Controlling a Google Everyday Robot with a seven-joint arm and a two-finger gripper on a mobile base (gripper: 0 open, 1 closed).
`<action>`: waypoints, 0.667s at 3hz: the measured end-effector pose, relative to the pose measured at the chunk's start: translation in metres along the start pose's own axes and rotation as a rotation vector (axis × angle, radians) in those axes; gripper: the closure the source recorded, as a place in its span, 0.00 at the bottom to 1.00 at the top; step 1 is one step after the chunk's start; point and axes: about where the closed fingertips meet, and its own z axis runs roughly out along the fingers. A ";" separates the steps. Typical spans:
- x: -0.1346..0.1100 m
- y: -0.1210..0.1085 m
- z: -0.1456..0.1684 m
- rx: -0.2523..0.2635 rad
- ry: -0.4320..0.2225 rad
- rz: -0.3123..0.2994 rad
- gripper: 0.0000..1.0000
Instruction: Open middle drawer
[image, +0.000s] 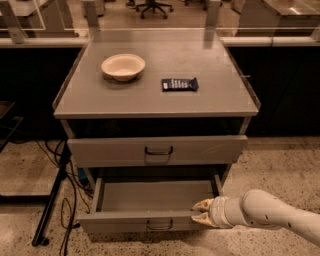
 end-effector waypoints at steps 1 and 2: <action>0.008 0.022 -0.038 0.045 -0.028 0.018 0.97; 0.022 0.023 -0.047 0.066 -0.016 0.050 0.74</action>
Offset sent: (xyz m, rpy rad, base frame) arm -0.0215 -0.0108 0.0127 0.0193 -0.0164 -0.0138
